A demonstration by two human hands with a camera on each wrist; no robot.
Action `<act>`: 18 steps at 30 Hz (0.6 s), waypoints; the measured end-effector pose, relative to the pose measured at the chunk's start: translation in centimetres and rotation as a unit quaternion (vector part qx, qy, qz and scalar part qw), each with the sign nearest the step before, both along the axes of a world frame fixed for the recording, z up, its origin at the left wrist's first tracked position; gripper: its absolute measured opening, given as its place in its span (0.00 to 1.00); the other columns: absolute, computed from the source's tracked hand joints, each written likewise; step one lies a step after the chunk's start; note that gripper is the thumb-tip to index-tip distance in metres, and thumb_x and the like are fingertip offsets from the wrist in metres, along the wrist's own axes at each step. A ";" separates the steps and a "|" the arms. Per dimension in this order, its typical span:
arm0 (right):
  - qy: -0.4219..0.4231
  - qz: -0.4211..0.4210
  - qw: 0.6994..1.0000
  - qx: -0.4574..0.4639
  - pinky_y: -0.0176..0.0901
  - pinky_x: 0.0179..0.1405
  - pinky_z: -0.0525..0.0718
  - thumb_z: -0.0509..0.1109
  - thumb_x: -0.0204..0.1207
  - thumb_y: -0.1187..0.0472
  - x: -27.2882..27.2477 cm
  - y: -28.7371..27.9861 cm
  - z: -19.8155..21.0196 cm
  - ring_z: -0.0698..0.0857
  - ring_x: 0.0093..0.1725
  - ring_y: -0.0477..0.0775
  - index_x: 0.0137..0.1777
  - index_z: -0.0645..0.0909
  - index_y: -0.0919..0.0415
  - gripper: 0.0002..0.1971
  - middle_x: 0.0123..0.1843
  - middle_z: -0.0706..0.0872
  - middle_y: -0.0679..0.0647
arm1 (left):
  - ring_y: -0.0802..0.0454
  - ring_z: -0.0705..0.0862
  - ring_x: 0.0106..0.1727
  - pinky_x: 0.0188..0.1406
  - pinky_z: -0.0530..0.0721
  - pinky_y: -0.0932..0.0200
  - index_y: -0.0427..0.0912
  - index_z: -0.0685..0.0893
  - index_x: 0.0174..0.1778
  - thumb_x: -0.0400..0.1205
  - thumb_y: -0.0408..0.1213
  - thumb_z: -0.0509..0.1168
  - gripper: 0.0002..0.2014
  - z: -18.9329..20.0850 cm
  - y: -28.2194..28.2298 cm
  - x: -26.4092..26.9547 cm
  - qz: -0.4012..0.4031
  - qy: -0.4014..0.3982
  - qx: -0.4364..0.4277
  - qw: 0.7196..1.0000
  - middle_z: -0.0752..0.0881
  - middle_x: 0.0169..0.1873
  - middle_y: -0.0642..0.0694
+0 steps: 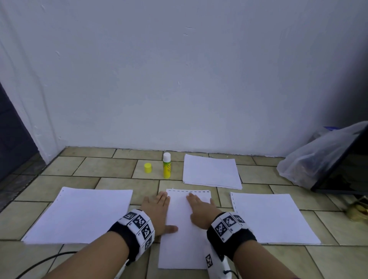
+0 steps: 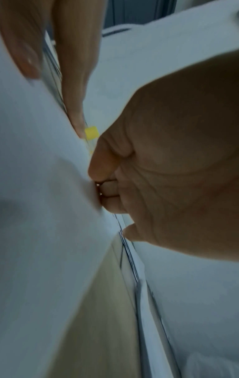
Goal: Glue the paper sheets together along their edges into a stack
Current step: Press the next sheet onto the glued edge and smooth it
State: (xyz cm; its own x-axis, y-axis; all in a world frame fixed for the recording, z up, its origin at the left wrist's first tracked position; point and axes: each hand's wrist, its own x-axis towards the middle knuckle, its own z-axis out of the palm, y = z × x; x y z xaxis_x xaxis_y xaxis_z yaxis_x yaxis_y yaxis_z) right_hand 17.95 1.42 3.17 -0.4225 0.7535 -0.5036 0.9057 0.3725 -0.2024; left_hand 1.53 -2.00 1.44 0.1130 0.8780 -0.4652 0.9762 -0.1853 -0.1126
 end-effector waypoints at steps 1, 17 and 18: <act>-0.002 -0.013 1.000 -0.002 0.60 0.81 0.36 0.50 0.83 0.62 0.7 0.2 -0.1 0.48 0.85 0.49 0.85 0.40 0.56 0.33 0.86 0.38 0.48 | 0.48 0.39 0.85 0.82 0.50 0.37 0.36 0.37 0.84 0.81 0.68 0.49 0.49 0.0 0.0 0.0 0.001 -0.003 -0.002 1.000 0.38 0.84 0.42; -0.059 -0.027 0.994 0.094 0.57 0.66 0.76 0.69 0.77 0.47 0.5 -1.9 -0.2 0.65 0.72 0.65 0.77 0.62 0.60 0.33 0.74 0.62 0.63 | 0.46 0.77 0.66 0.57 0.74 0.56 0.37 0.79 0.66 0.82 0.66 0.54 0.34 3.5 -0.5 1.9 0.026 0.050 0.039 0.998 0.80 0.64 0.41; -0.052 -0.019 0.995 0.088 0.56 0.65 0.77 0.69 0.78 0.53 0.2 -2.0 -0.3 0.66 0.72 0.66 0.76 0.63 0.60 0.30 0.74 0.62 0.64 | 0.46 0.77 0.65 0.55 0.74 0.56 0.38 0.79 0.65 0.85 0.61 0.54 0.29 3.7 -0.3 1.9 0.018 0.057 0.047 0.997 0.80 0.63 0.42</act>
